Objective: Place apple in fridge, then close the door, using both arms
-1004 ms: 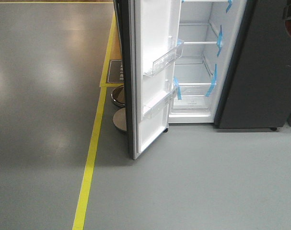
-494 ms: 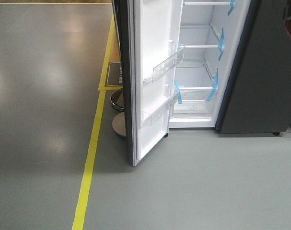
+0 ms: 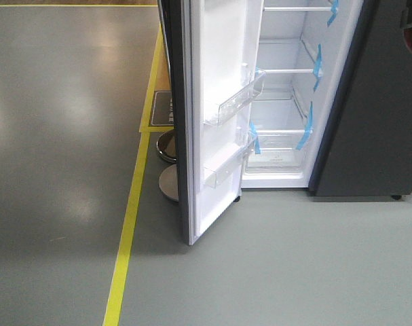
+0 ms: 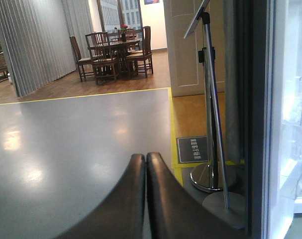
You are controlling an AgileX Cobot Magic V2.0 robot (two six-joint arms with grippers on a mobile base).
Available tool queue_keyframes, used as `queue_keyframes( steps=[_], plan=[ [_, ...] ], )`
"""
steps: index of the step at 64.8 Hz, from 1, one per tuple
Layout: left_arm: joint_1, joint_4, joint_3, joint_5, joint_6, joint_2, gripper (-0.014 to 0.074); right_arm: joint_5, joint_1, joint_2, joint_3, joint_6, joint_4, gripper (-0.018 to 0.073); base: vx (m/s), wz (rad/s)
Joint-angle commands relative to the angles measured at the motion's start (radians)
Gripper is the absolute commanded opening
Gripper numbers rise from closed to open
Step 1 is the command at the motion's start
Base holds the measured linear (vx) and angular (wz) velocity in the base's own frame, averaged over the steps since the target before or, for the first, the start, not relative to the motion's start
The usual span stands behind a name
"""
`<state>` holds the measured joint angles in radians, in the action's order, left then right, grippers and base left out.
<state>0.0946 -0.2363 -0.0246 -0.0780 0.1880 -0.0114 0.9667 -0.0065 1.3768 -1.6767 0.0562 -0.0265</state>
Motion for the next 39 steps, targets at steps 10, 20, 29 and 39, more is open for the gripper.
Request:
queue_keyframes(
  steps=[10, 20, 29, 39],
  plan=[
    [-0.006, 0.008, -0.029, 0.069, 0.01, -0.016, -0.0006, -0.073, -0.002, -0.029, -0.027, 0.001, 0.002, 0.0102, 0.09, 0.03],
    [-0.006, 0.008, -0.029, 0.069, 0.01, -0.016, -0.0006, -0.073, -0.002, -0.029, -0.027, 0.001, 0.002, 0.0102, 0.09, 0.04],
    [-0.006, 0.008, -0.029, 0.069, 0.01, -0.016, -0.0006, -0.073, -0.002, -0.029, -0.027, 0.001, 0.002, 0.0102, 0.1, 0.03],
    [-0.006, 0.008, -0.029, 0.069, 0.01, -0.016, -0.0006, -0.073, -0.002, -0.029, -0.027, 0.001, 0.002, 0.0102, 0.1, 0.02]
  ],
)
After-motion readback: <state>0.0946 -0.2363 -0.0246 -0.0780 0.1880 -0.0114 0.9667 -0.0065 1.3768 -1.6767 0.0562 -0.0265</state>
